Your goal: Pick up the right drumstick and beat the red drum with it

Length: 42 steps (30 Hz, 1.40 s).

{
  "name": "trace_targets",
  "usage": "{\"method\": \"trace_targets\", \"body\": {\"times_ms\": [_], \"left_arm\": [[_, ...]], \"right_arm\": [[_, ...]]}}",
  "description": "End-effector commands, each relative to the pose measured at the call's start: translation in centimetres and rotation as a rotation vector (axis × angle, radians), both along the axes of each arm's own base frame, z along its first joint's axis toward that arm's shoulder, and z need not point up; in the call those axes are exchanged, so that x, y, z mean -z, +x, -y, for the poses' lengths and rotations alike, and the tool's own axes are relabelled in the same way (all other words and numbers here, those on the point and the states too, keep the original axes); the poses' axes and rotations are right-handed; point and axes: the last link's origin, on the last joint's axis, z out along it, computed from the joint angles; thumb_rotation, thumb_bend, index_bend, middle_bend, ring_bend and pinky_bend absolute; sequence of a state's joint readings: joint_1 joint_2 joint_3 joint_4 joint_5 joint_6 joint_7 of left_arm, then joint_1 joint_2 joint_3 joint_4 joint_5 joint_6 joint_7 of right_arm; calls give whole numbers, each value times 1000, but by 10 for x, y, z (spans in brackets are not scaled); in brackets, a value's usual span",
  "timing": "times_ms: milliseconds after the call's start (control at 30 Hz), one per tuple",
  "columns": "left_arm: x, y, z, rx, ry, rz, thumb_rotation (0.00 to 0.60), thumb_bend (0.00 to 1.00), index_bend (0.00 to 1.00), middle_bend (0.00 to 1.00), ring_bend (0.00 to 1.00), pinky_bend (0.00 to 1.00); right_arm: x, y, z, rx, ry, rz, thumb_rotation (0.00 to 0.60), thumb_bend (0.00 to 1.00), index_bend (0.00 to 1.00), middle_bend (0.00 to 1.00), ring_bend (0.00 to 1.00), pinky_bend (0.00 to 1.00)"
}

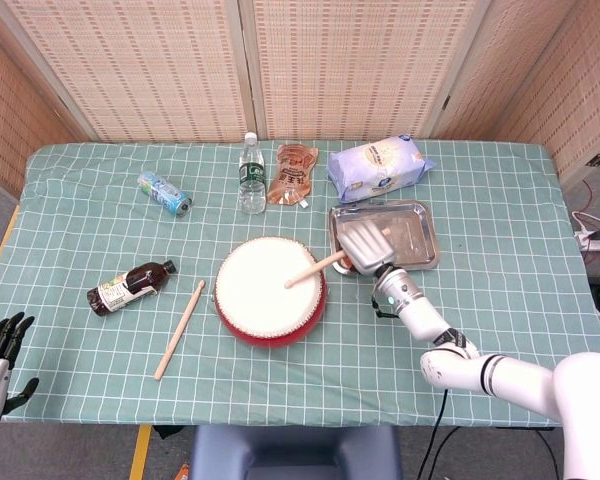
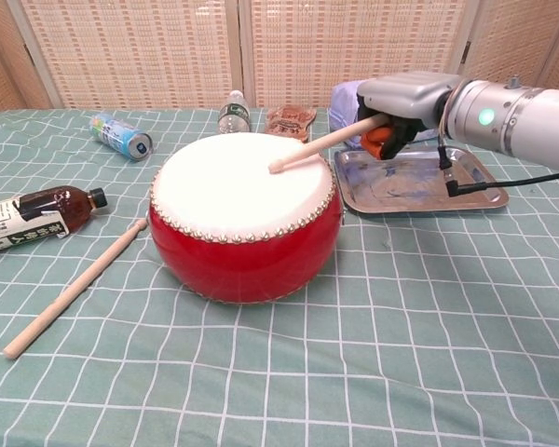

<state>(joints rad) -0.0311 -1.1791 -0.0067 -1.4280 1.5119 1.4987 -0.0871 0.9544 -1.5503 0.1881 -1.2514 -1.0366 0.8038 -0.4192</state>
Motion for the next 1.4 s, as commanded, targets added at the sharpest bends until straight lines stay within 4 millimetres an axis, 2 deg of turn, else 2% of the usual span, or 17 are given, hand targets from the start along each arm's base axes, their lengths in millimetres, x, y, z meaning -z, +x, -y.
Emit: {"method": "trace_targets", "body": {"times_ms": [33, 200, 267, 467, 533, 833, 933, 1100, 1200, 1267, 1400], "left_arm": [[0, -1, 0, -1, 0, -1, 600, 234, 6, 0, 0, 4], [-1, -2, 1, -6, 4, -2, 600, 234, 5, 0, 0, 4], [-1, -2, 1, -5, 3, -3, 600, 234, 5, 0, 0, 4], [-1, -2, 1, -4, 5, -1, 600, 232, 5, 0, 0, 4], [0, -1, 1, -4, 3, -1, 600, 233, 5, 0, 0, 4], [0, -3, 1, -12, 0, -6, 600, 233, 5, 0, 0, 4], [1, -4, 1, -16, -1, -6, 600, 234, 5, 0, 0, 4], [0, -5, 1, -19, 3, -7, 600, 235, 5, 0, 0, 4], [0, -4, 0, -16, 0, -6, 600, 233, 5, 0, 0, 4], [1, -3, 0, -13, 0, -5, 600, 232, 5, 0, 0, 4], [2, -2, 0, -9, -3, -5, 600, 235, 5, 0, 0, 4]], "right_arm": [[5, 5, 0, 38, -4, 36, 600, 1000, 1000, 1000, 1000, 1000], [-20, 28, -4, 96, 43, 470, 600, 1000, 1000, 1000, 1000, 1000], [-27, 28, -2, 103, 57, 524, 600, 1000, 1000, 1000, 1000, 1000], [-26, 21, 0, 107, 81, 476, 600, 1000, 1000, 1000, 1000, 1000], [-14, 10, 0, 83, 89, 314, 600, 1000, 1000, 1000, 1000, 1000], [8, -3, 2, 41, 31, 40, 600, 1000, 1000, 1000, 1000, 1000], [8, 3, 2, 58, 22, 94, 600, 1000, 1000, 1000, 1000, 1000], [-11, 22, -1, 103, 44, 408, 600, 1000, 1000, 1000, 1000, 1000], [-20, 24, 0, 90, 50, 500, 600, 1000, 1000, 1000, 1000, 1000], [-21, 22, 0, 83, 54, 499, 600, 1000, 1000, 1000, 1000, 1000], [-13, 11, 2, 61, 50, 351, 600, 1000, 1000, 1000, 1000, 1000]]}}
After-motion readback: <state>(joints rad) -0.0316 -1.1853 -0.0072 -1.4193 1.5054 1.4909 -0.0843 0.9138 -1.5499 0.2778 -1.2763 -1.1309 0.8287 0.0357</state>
